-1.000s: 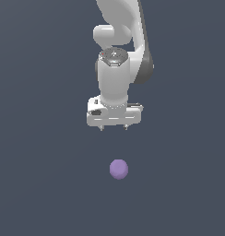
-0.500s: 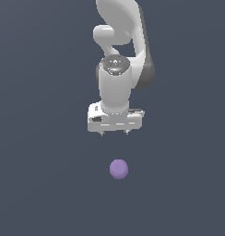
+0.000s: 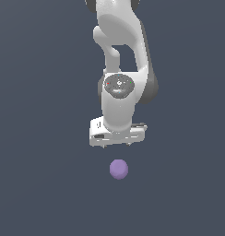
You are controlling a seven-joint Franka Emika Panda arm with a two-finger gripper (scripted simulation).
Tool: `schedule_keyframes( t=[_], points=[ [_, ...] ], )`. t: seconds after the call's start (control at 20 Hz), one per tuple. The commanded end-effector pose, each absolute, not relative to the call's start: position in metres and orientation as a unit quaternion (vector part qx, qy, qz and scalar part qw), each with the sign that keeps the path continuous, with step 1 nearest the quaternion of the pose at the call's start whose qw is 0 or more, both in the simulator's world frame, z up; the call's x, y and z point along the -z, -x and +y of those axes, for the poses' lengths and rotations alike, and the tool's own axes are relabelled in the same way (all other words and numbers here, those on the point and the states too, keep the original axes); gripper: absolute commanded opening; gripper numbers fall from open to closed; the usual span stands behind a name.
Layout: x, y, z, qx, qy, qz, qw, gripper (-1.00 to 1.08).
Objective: Pick up the object and move it to a goal position.
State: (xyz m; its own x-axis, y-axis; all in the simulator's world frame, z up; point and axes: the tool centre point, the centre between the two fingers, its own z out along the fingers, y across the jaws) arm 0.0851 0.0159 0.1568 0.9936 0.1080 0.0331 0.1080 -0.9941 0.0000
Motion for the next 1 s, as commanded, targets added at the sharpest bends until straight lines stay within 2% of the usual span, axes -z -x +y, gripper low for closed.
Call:
schedule_keyframes(
  t=[0.0, 0.45, 0.95],
  points=[
    [-0.148, -0.097, 0.018, 0.014, 0.998, -0.058, 0.001, 1.00],
    [-0.114, -0.129, 0.025, 0.006, 0.997, -0.072, 0.000, 1.00],
    [-0.092, -0.144, 0.029, 0.001, 0.997, -0.079, 0.000, 1.00]
  ],
)
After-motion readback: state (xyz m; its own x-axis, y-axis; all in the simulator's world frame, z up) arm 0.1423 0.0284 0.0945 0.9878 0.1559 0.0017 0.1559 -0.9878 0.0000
